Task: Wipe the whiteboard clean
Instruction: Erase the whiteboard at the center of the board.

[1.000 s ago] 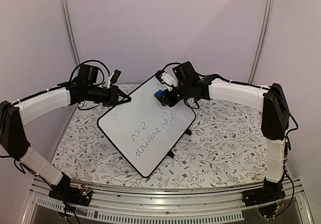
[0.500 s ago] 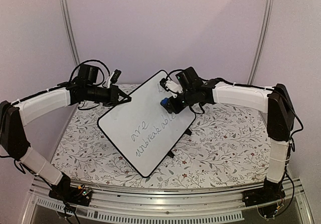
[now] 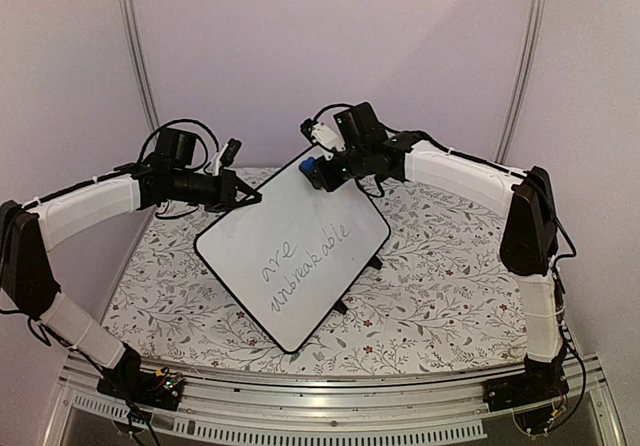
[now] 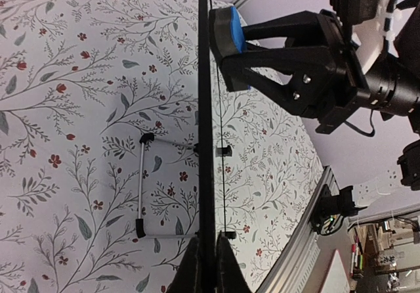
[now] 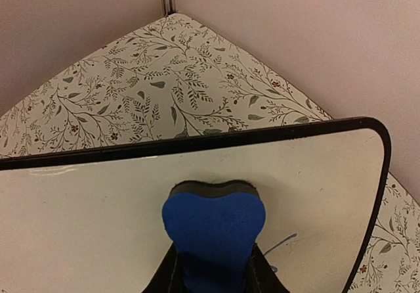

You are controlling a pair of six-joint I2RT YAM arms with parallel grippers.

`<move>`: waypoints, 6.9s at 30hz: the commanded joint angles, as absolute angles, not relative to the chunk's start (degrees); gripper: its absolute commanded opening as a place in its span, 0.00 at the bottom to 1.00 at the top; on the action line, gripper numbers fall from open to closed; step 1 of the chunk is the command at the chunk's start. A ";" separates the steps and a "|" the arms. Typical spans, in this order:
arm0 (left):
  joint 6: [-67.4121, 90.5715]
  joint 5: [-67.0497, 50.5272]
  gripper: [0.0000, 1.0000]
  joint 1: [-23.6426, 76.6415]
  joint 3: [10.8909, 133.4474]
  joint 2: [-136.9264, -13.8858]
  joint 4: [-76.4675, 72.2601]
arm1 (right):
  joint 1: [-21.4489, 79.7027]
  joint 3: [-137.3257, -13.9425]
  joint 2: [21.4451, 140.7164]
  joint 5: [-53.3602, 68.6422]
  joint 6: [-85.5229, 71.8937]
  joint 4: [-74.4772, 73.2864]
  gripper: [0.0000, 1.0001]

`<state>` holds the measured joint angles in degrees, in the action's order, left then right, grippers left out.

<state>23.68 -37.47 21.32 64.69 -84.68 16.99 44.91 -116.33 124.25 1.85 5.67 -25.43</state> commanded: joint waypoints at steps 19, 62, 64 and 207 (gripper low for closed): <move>18.98 -38.53 0.00 22.12 64.34 -84.86 14.24 | 52.02 -113.00 123.54 6.06 8.83 -25.54 0.22; 18.87 -38.84 0.00 22.08 64.33 -84.24 14.19 | 42.71 -90.95 115.10 5.29 3.85 -20.27 0.22; 18.97 -39.10 0.00 22.07 64.26 -84.34 14.08 | 42.71 -89.81 114.27 6.17 3.55 -19.80 0.22; 19.19 -39.64 0.00 22.16 64.05 -84.73 13.54 | 47.47 -109.66 121.83 6.51 9.84 -16.98 0.24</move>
